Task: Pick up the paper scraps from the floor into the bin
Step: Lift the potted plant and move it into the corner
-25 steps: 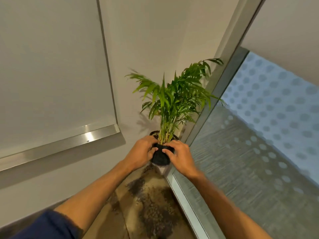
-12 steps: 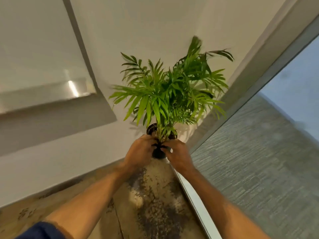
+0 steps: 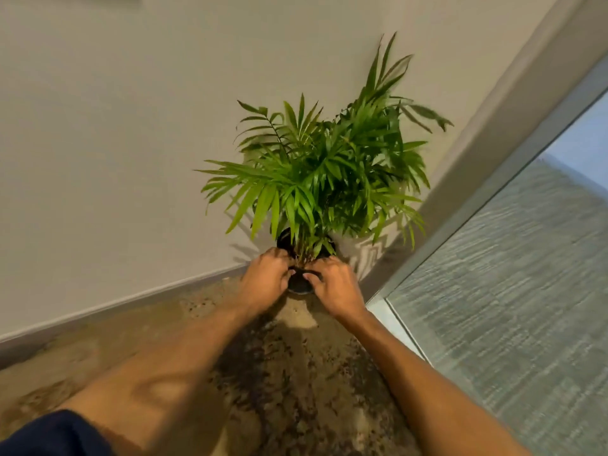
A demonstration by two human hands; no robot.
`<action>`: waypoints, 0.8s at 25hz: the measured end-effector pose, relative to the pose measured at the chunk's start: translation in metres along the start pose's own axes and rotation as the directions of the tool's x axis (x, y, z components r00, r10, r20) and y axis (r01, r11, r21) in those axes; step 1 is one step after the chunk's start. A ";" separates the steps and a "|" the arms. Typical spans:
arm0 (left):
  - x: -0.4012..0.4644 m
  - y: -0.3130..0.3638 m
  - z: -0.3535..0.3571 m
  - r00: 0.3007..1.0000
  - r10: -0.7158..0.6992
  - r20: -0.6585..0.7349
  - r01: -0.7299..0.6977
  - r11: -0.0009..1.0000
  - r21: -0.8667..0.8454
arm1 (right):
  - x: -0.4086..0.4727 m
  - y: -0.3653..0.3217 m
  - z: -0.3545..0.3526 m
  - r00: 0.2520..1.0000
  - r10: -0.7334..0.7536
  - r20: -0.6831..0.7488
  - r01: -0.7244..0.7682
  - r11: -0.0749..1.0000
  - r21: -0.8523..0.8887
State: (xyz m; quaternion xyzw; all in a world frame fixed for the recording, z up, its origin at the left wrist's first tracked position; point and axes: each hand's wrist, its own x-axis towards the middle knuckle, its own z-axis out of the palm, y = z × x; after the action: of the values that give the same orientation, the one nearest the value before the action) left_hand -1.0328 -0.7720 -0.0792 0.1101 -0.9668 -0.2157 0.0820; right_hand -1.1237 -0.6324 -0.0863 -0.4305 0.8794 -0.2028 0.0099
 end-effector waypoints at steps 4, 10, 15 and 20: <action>-0.003 -0.025 0.056 0.997 -0.057 0.042 0.054 0.996 0.071 | -0.005 0.028 0.060 1.000 -0.013 -0.006 0.013 1.000 -0.016; -0.018 -0.036 0.085 0.984 -0.138 0.110 0.114 0.973 0.202 | -0.022 0.034 0.093 0.994 0.073 0.077 -0.071 0.997 -0.030; -0.045 -0.035 0.057 0.942 -0.272 0.195 0.207 0.931 0.300 | -0.046 -0.002 0.045 0.996 0.071 0.045 -0.069 0.997 -0.045; -0.050 0.060 -0.124 0.994 -0.041 0.099 0.031 0.995 0.098 | -0.044 -0.077 -0.112 0.996 -0.013 -0.083 0.020 0.996 0.082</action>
State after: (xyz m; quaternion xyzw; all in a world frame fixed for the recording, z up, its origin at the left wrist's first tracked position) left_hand -0.9695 -0.7561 0.0520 0.1202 -0.9768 -0.1757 0.0237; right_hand -1.0592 -0.6021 0.0377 -0.4281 0.8664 -0.2567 -0.0101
